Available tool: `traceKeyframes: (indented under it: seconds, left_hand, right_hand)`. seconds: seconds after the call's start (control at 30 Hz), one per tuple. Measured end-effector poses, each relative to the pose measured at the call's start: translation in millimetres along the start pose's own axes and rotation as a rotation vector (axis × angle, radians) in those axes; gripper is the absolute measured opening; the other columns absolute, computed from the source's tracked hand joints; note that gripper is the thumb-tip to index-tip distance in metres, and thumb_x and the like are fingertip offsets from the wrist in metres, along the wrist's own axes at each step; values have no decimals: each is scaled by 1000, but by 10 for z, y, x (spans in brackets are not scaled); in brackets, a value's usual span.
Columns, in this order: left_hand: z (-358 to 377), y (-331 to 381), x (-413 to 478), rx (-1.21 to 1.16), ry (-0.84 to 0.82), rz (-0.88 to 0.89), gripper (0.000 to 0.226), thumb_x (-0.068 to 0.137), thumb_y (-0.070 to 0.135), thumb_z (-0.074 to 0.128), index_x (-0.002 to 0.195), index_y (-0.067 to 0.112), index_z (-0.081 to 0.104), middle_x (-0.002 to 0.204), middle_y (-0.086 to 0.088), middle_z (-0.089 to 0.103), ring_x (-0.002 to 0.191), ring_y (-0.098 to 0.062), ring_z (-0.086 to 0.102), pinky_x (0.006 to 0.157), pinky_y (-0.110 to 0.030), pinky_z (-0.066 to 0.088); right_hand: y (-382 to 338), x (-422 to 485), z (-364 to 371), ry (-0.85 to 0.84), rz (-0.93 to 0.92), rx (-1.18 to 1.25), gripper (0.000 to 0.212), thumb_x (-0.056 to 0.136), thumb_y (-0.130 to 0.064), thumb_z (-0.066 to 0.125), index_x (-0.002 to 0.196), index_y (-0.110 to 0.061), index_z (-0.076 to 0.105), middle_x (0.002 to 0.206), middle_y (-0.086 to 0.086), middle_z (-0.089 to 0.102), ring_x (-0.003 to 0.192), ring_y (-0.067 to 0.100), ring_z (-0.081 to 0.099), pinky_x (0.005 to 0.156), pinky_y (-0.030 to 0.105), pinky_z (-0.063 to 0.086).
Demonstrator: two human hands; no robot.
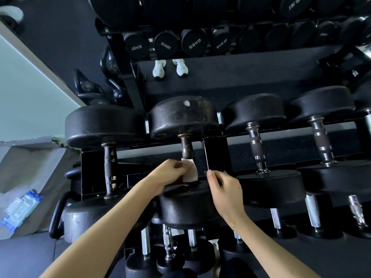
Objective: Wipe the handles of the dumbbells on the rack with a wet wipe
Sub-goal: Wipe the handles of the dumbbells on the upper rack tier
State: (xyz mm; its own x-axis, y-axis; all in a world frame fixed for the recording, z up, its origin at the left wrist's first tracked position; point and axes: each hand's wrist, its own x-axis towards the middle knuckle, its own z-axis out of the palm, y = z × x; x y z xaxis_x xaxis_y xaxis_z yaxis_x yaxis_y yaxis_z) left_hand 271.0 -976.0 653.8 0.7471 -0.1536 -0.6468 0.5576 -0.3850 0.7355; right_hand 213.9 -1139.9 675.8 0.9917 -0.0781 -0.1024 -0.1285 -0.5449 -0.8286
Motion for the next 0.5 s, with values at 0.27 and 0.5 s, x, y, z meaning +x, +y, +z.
traceKeyframes:
  seconds: [0.27, 0.5]
  left_hand:
    - [-32, 64, 108, -209, 166, -70, 26, 75, 13, 79, 84, -6, 64, 78, -11, 65, 74, -21, 65, 71, -29, 59]
    - [-68, 155, 132, -454, 138, -110, 30, 73, 9, 79, 98, -4, 68, 94, -14, 72, 81, -24, 71, 63, -27, 58]
  right_hand:
    - [46, -3, 23, 17, 35, 37, 44, 96, -26, 47, 62, 1, 55, 40, -9, 30, 42, 13, 33, 77, 25, 36]
    - [36, -2, 14, 49, 36, 48, 46, 92, -31, 42, 70, 5, 61, 42, 8, 42, 45, 27, 41, 82, 24, 38]
